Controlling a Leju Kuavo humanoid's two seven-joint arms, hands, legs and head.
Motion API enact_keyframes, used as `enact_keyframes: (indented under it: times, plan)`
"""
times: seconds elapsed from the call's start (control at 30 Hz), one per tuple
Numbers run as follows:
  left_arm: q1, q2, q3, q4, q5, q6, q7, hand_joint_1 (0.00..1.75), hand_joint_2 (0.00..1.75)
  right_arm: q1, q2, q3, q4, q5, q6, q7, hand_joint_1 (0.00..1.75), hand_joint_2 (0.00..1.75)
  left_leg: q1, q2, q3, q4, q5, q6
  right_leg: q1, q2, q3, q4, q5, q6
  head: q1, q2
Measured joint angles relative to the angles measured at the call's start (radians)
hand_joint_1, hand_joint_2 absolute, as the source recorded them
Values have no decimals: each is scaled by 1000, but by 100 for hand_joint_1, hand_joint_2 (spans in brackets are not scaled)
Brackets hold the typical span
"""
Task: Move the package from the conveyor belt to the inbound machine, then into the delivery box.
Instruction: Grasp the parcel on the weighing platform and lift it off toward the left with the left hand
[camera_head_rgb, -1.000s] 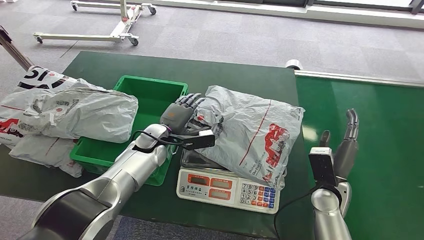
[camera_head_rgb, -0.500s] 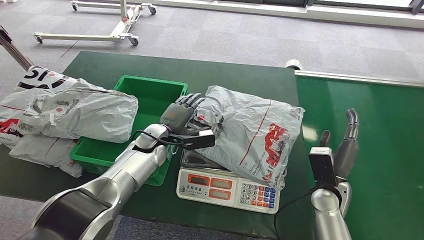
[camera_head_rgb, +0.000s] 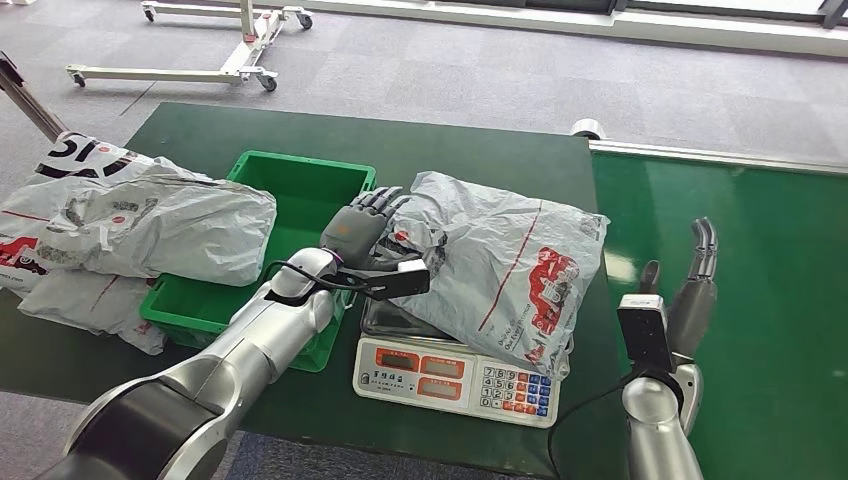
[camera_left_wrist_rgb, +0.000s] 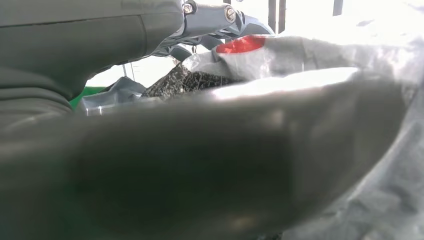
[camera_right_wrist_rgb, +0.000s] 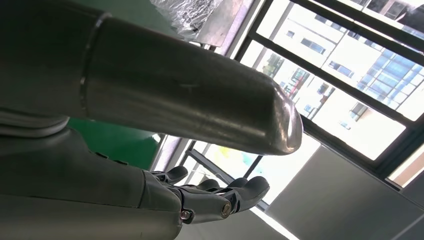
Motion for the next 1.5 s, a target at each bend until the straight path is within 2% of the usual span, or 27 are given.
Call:
enact_keyframes:
  times: [0.07,0.17,0.2,0.53,1.0,1.03,1.13,1.17,1.5]
  plan:
    - [-1,-2,-9,5,-31,-56,5,0,175,-2,3,0,4,-11,22,6,0,0,0,0,0,0,0,0,0,0,0,0,0,0,0,0]
    - [4,-11,-58,30,-117,-228,31,0,175,-15,18,1,45,-43,60,0,0,0,0,0,0,0,0,0,0,0,1,0,0,0,0,0]
    - [7,-14,-72,37,-130,-254,37,0,175,-19,23,2,64,-51,59,-9,0,0,0,-1,0,0,0,0,0,-1,1,0,0,0,0,0]
    - [-20,-30,-131,63,-138,-268,43,0,175,-49,42,5,150,-67,52,-29,0,0,0,-4,5,0,0,1,-1,-4,7,0,0,1,0,0]
    - [-26,-32,-142,69,-138,-278,43,1,175,-54,43,5,166,-72,57,-24,0,0,0,-4,7,0,0,1,-1,-4,9,0,0,1,0,0]
    - [-27,-32,-142,69,-138,-279,43,24,175,-54,43,5,166,-72,59,-22,0,0,0,-4,7,0,0,1,-1,-4,9,0,0,1,0,0]
    - [-27,-32,-142,70,-139,-285,41,154,175,-54,43,5,166,-75,62,-19,0,0,0,-4,7,0,0,1,-1,-4,9,0,0,1,0,0]
    - [-27,-32,-142,70,-139,-287,40,175,175,-54,43,5,167,-77,62,-19,0,0,0,-4,7,0,0,1,-1,-4,9,0,0,1,0,0]
    - [-30,-37,-147,72,-144,-288,34,175,175,-54,43,5,167,-85,62,-21,0,0,0,-3,8,0,1,1,-1,-3,10,0,0,0,0,0]
